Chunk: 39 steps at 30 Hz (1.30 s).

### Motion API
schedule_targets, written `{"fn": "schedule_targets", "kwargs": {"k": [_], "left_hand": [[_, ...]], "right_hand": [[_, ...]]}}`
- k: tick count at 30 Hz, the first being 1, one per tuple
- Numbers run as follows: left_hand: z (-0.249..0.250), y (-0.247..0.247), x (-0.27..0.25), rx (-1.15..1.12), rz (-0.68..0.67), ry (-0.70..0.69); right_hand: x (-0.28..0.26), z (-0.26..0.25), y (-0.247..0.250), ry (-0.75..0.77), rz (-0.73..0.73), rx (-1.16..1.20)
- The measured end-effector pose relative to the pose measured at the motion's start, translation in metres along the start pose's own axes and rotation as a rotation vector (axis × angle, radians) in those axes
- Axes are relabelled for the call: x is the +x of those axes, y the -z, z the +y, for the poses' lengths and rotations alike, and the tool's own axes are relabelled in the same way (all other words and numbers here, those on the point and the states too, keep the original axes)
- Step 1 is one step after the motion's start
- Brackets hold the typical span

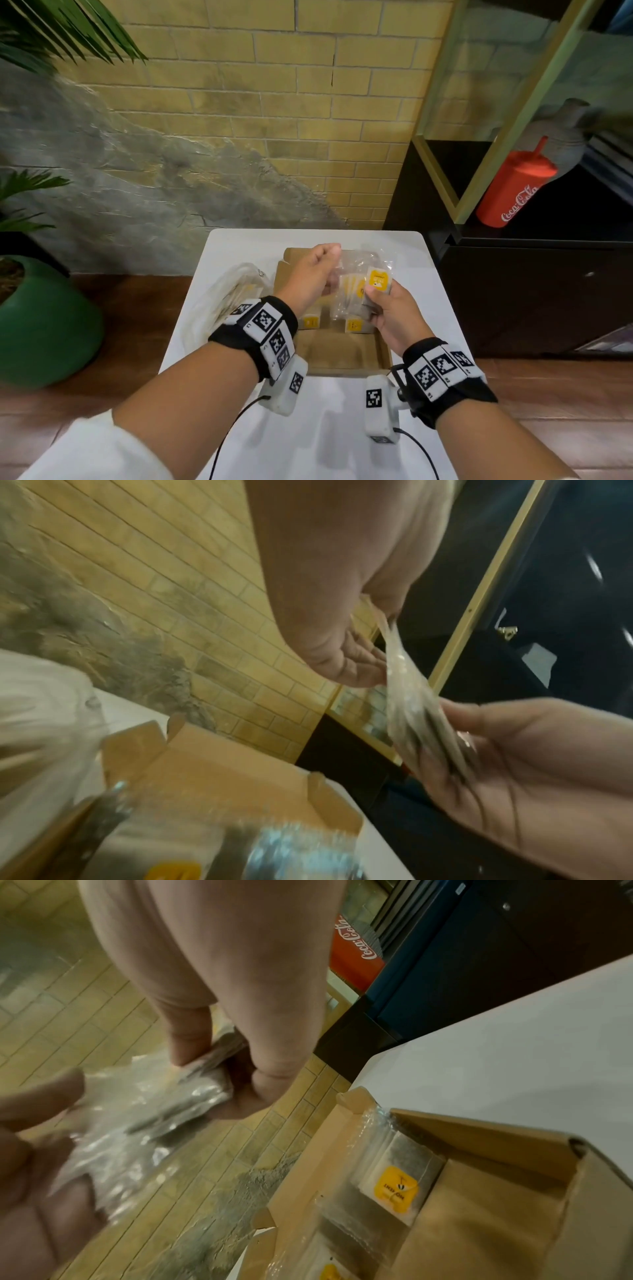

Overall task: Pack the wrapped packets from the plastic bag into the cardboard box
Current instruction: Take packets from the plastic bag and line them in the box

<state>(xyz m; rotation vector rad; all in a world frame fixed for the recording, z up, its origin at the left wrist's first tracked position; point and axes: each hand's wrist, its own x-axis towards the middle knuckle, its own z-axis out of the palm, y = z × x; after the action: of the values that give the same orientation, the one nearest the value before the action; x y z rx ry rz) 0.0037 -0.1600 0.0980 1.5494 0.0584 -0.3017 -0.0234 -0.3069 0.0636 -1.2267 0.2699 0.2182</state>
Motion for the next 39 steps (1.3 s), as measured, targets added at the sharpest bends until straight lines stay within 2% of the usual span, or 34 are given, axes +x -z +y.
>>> {"fn": "schedule_targets", "kwargs": {"k": [5,8,11,13,15,18,21,24,27,30,35,39], "left_hand": [[-0.030,-0.003,-0.007,-0.001,-0.129,0.183],[-0.038,0.000,-0.004,-0.050,-0.134,0.223],[-0.044,0.003,0.002,0.043,-0.091,0.196],[-0.044,0.006,0.006,0.151,-0.028,0.159],[-0.044,0.014,0.009,0.350,0.019,0.058],[-0.046,0.028,0.011,0.808,0.023,-0.064],[-0.049,0.030,0.009,1.220,-0.102,-0.044],[-0.060,0.021,0.006,1.487,-0.286,0.032],[-0.072,0.015,0.001,1.587,-0.358,0.106],[-0.078,0.017,-0.002,1.613,-0.365,0.112],[-0.072,0.026,0.005,1.607,-0.277,0.076],[-0.073,0.029,0.011,1.665,-0.207,-0.003]], "right_hand": [[0.007,0.009,0.004,0.000,0.061,0.064],[0.007,0.013,0.005,-0.009,0.038,0.054],[0.010,0.016,0.006,-0.014,0.036,0.014],[0.014,0.016,0.009,-0.015,0.115,-0.017],[0.018,0.016,0.017,0.006,0.190,-0.086],[0.021,0.012,0.031,0.089,0.221,-0.552],[0.018,0.015,0.035,0.118,0.048,-1.013],[0.014,0.028,0.033,0.044,-0.126,-1.357],[0.012,0.049,0.036,-0.052,-0.271,-1.496],[0.013,0.060,0.039,-0.069,-0.269,-1.650],[0.020,0.056,0.039,0.081,-0.183,-1.804],[0.028,0.052,0.037,0.162,-0.149,-1.890]]}}
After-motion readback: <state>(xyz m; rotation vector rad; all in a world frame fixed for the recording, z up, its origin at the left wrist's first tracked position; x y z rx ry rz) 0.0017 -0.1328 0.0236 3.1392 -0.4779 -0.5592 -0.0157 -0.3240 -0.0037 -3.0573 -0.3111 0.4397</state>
